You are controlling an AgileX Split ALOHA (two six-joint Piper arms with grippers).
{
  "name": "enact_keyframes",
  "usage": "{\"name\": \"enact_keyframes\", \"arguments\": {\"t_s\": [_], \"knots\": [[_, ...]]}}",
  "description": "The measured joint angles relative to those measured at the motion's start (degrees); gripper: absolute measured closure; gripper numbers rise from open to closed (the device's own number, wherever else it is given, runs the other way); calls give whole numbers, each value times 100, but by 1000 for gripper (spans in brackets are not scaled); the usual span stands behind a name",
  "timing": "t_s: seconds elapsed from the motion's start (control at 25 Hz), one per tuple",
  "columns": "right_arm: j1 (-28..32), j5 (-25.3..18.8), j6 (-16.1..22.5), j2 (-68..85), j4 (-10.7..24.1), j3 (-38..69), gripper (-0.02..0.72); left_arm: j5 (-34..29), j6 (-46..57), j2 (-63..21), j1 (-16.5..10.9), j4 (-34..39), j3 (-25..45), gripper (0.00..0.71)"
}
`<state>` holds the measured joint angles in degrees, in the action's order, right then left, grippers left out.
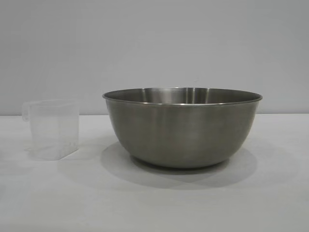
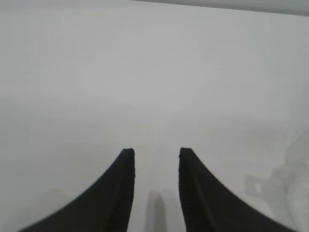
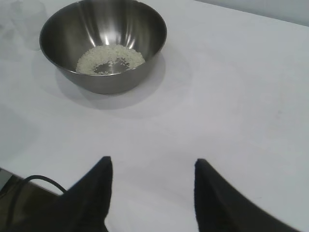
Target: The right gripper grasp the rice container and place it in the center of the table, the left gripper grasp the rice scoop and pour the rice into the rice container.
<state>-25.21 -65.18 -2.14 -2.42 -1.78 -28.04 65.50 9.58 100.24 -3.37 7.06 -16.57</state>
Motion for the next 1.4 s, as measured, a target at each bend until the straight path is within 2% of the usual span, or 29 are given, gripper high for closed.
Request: {"name": "enact_keyframes", "arguments": {"t_s": [0.08, 0.16, 0.28, 0.36, 0.52, 0.64, 0.76, 0.88, 1.04, 1.12, 1.24, 1.4], "knots": [[0, 0, 0, 0, 11, 0, 334, -23, -15, -745, 0, 65, 22, 481], [0, 0, 0, 0, 9, 0, 334, -363, -24, -1783, 0, 307, 22, 481], [0, 0, 0, 0, 9, 0, 334, -1924, -24, -3490, 0, 809, 34, 481], [0, 0, 0, 0, 9, 0, 334, -3205, 127, -4586, 0, 1230, 43, 481], [0, 0, 0, 0, 9, 0, 334, -5501, 1199, -6600, 0, 2077, 110, 481], [0, 0, 0, 0, 9, 0, 334, -6648, 1804, -7786, 0, 2539, 119, 481], [0, 0, 0, 0, 13, 0, 334, -7531, 1941, -8633, -6, 2540, 83, 481], [0, 0, 0, 0, 13, 0, 334, -8364, 1547, -9024, 125, 2209, -70, 481], [0, 0, 0, 0, 13, 0, 334, -9609, -387, -9060, 465, 844, -587, 481], [0, 0, 0, 0, 13, 0, 334, -10401, -1067, -9060, 525, 108, -987, 481], [0, 0, 0, 0, 13, 0, 334, -11377, -1533, -9134, 533, -564, -1640, 481], [0, 0, 0, 0, 13, 0, 334, -12207, -1729, -9697, 533, -1037, -1939, 481]]}}
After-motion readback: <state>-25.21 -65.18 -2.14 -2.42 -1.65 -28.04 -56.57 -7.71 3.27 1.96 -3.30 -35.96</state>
